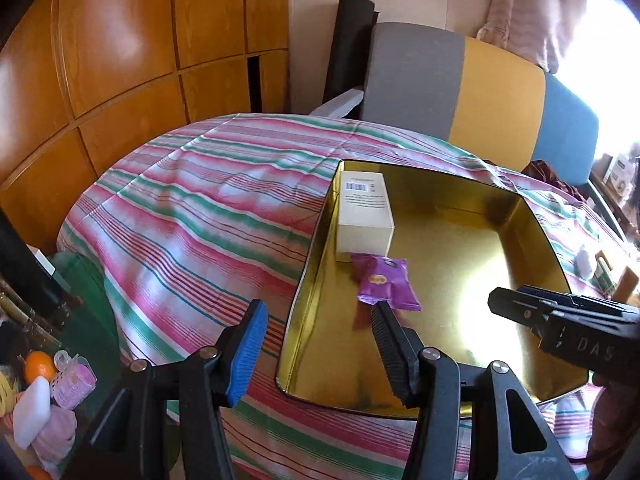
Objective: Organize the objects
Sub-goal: 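Lower white box into gold tray with left gripper while right gripper drops purple packet, then move both grippers back over the remaining objects on the table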
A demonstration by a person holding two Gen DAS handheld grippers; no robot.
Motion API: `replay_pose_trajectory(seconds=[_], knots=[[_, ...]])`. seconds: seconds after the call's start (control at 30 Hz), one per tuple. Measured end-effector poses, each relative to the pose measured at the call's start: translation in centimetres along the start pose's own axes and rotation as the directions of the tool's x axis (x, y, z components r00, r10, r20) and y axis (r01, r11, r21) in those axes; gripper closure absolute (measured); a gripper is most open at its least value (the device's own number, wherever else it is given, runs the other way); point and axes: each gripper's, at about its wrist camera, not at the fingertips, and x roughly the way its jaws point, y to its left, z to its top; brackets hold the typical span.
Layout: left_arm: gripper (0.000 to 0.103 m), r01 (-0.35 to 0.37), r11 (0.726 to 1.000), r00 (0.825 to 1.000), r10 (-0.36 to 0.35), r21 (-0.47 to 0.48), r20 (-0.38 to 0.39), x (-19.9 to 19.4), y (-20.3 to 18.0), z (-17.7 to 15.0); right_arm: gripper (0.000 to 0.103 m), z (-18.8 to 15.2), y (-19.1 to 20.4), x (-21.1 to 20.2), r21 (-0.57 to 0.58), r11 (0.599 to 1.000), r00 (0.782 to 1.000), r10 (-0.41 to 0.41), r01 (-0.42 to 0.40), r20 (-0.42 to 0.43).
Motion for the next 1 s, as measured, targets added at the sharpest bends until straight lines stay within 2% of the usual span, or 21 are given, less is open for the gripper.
replay_pose_trajectory(seconds=[0.13,0.2,0.5,0.67,1.0], knots=[[0.048,0.013,1.000,1.000,-0.014,0.012,0.015,-0.6,-0.5,0.1,0.060,-0.9,0.3,-1.0,-0.038,0.997,0.997,-0.070,0.071,0.037],[0.043,0.016,1.000,1.000,-0.017,0.017,0.025,-0.9,-0.7,0.1,0.060,-1.2,0.2,-1.6,-0.039,0.995,0.994,-0.093,0.095,0.053],[0.041,0.037,0.998,0.998,-0.039,0.049,0.039,-1.7,-1.9,-0.2,0.057,-3.3,-1.3,-4.8,-0.013,0.988,0.982,-0.153,0.156,0.114],[0.041,0.045,0.997,0.998,-0.047,0.069,0.032,-1.7,-2.6,-0.6,0.049,-4.5,-2.9,-6.9,0.019,0.984,0.972,-0.179,0.178,0.149],[0.041,0.073,0.990,0.997,-0.075,0.124,0.017,-1.5,-4.4,-1.2,0.046,-7.3,-9.1,-10.0,0.119,0.954,0.951,-0.287,0.274,0.113]])
